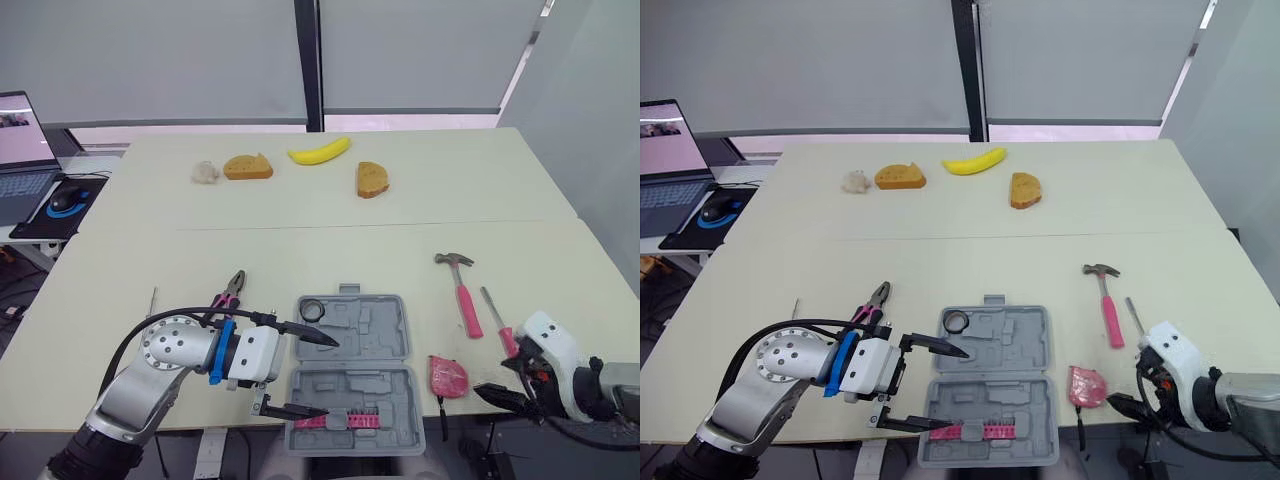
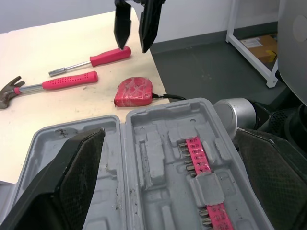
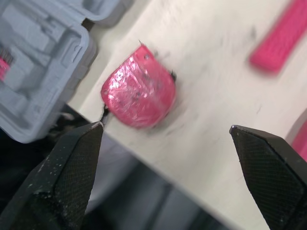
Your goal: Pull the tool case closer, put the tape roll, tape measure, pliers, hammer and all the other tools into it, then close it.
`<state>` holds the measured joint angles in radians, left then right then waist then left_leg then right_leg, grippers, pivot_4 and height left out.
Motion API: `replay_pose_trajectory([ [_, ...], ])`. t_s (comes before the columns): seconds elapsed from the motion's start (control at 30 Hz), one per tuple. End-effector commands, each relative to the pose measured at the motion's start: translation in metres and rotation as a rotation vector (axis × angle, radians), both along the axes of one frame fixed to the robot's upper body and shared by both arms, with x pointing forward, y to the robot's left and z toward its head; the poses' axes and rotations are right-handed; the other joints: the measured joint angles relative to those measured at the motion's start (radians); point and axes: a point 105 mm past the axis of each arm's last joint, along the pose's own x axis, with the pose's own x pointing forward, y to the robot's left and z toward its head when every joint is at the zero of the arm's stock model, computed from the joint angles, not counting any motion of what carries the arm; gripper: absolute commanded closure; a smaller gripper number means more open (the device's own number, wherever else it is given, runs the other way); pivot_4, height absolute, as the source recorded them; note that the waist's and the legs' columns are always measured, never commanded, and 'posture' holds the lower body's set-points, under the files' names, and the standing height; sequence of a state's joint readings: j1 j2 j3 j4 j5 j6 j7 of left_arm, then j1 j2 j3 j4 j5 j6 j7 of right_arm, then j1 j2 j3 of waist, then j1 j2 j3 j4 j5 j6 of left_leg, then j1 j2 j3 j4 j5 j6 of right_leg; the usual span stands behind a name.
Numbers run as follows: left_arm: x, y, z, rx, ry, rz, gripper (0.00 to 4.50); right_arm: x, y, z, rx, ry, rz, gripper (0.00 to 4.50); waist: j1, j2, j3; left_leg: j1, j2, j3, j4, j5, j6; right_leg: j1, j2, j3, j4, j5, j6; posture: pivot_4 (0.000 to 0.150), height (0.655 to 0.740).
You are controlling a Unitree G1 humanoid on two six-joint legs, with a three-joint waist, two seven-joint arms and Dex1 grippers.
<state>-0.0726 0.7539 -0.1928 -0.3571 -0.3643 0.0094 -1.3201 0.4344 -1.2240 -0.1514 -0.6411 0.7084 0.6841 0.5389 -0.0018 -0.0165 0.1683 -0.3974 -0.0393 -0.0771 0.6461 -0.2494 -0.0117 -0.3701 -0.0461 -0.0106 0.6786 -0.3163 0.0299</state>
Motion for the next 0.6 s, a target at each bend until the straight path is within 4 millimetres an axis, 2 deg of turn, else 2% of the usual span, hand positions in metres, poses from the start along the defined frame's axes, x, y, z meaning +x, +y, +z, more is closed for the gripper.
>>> replay_pose_trajectory([
  [0.03, -0.002, -0.005, 0.006, -0.026, -0.03, -0.028, 0.0, 0.002, 0.014, 0.0, -0.058, -0.235, 0.301, 0.02, 0.0, 0.0, 0.0, 0.0, 0.0, 0.0, 0.0, 0.0, 0.0, 0.0, 0.0, 0.0, 0.0, 0.0, 0.0, 0.15, 0.74],
  [0.13, -0.002, -0.007, 0.006, -0.028, -0.032, -0.03, 0.0, 0.003, 0.013, -0.011, -0.067, -0.272, 0.394, 0.02, 0.0, 0.0, 0.0, 0.001, 0.0, 0.001, 0.0, 0.0, 0.0, 0.0, -0.001, 0.001, 0.0, 0.0, 0.0, 0.15, 0.74],
  [0.2, -0.003, -0.007, 0.006, -0.028, -0.032, -0.031, 0.0, 0.007, 0.012, -0.018, -0.051, -0.279, 0.403, 0.02, -0.001, 0.0, 0.0, 0.001, 0.0, 0.001, 0.0, 0.0, 0.0, 0.001, -0.001, 0.001, 0.001, 0.003, -0.005, 0.15, 0.74],
  [0.6, -0.004, -0.011, 0.005, -0.024, -0.033, -0.05, 0.0, 0.01, 0.009, -0.046, -0.03, -0.25, 0.522, 0.02, 0.0, 0.0, 0.001, 0.002, 0.0, 0.001, 0.0, 0.0, 0.0, 0.001, -0.001, 0.002, 0.001, 0.003, -0.005, 0.15, 0.74],
])
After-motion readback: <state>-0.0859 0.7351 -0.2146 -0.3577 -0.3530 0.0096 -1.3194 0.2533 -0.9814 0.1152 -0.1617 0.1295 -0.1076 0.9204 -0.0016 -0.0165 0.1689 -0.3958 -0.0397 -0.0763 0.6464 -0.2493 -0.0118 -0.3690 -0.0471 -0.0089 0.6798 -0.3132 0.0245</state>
